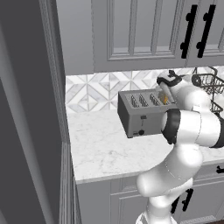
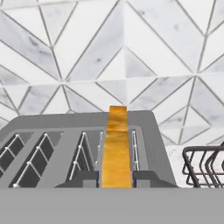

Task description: Start the toaster. Once the lever pops up, take the bread to the plate on the dining counter.

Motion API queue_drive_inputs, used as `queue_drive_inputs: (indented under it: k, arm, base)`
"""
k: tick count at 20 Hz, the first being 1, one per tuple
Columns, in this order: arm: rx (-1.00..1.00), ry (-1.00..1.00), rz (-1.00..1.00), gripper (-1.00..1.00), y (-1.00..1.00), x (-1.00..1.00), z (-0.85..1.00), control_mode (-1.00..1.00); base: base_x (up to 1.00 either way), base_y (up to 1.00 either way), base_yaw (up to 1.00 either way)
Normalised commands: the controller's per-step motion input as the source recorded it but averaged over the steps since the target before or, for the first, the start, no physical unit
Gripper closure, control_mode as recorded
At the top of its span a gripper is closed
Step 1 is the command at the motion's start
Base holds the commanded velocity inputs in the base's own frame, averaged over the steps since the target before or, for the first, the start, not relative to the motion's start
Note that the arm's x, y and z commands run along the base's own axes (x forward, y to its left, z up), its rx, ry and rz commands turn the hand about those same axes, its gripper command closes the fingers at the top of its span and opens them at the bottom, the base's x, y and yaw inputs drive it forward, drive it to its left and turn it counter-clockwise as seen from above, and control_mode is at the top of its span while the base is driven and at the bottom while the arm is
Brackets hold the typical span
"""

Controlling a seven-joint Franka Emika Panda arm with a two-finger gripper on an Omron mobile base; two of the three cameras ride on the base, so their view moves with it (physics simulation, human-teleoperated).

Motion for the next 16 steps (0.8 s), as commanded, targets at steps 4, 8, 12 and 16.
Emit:
queue_drive_inputs:
  k: [4, 8, 12, 16]
  arm:
    - [0.04, -0.06, 0.0, 1.0, 0.09, -0.07, 0.6, -1.0]
    - [0.01, 0.0, 0.0, 1.0, 0.11, -0.62, 0.19, -1.0]
    - [0.0, 0.0, 0.0, 1.0, 0.1, -0.64, 0.12, -1.0]
    - [0.0, 0.0, 0.0, 1.0, 0.14, -0.58, 0.2, -1.0]
  base:
    - [0.0, 0.0, 0.0]
    - [0.0, 0.0, 0.0]
    - [0.0, 0.0, 0.0]
    - [0.0, 0.0, 0.0]
